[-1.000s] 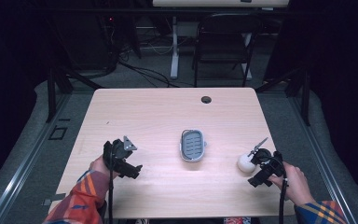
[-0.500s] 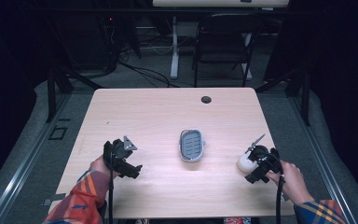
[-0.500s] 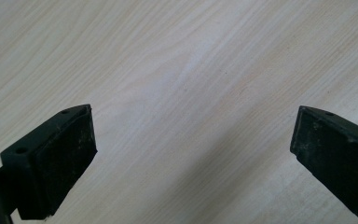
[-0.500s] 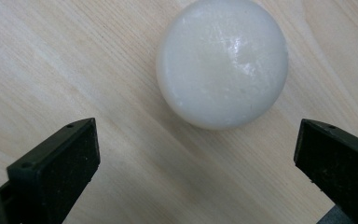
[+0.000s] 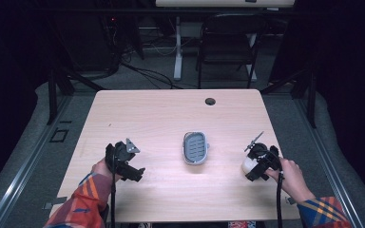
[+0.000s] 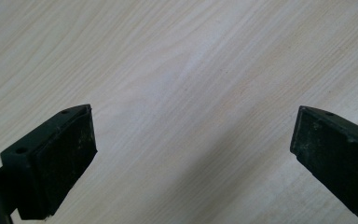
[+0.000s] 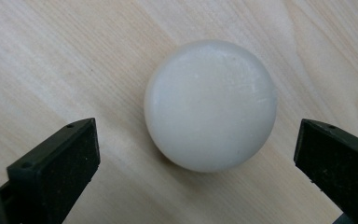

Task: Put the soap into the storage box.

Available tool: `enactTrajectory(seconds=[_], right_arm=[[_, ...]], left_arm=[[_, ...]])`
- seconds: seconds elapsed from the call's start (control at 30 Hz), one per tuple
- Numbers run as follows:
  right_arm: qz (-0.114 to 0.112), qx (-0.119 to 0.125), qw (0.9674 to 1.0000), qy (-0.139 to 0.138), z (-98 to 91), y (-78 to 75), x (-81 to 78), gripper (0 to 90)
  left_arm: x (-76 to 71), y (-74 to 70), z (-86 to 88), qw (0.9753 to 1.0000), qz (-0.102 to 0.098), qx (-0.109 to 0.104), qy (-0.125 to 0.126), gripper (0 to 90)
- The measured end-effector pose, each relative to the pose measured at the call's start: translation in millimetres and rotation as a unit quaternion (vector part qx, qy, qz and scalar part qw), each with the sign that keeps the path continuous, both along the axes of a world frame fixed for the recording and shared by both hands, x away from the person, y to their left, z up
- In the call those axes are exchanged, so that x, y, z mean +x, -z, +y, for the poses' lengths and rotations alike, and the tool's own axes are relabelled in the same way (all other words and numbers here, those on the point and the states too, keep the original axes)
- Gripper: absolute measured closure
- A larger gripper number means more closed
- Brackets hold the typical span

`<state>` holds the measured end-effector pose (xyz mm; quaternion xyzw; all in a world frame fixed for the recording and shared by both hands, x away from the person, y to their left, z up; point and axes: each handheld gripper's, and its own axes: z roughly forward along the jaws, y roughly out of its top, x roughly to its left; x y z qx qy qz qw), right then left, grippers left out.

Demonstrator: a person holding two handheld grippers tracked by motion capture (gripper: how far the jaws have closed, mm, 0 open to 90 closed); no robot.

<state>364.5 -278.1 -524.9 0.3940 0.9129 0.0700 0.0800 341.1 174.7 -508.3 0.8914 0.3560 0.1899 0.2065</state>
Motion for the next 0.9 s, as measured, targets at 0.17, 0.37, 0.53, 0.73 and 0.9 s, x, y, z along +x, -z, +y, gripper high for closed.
enactTrajectory(seconds=[0.17, 0.37, 0.53, 0.73, 0.9], right_arm=[[-0.005, -0.010, 0.9999, -0.002, 3.6, 2.2, 5.7, 0.0], [0.007, -0.018, 0.9998, -0.009, 8.0, 7.2, 16.0, 0.0], [0.014, -0.021, 0.9997, -0.002, 7.3, 10.2, 22.3, 0.0], [0.024, -0.029, 0.9992, -0.007, 9.8, 12.4, 27.4, 0.0], [0.023, -0.026, 0.9994, -0.005, 10.8, 14.9, 30.8, 4.4]], left_arm=[[0.0, 0.0, 0.1, 1.0000, 0.000, 0.000, 0.000, 0.2], [-0.2, -0.2, 0.2, 1.0000, 0.000, 0.000, 0.000, 0.2], [-0.1, -0.1, 0.1, 1.0000, 0.000, 0.000, 0.001, 0.2], [0.0, 0.1, 0.0, 1.0000, 0.000, 0.000, 0.001, 0.2], [0.1, 0.1, -0.1, 1.0000, 0.000, -0.001, 0.001, 0.2]])
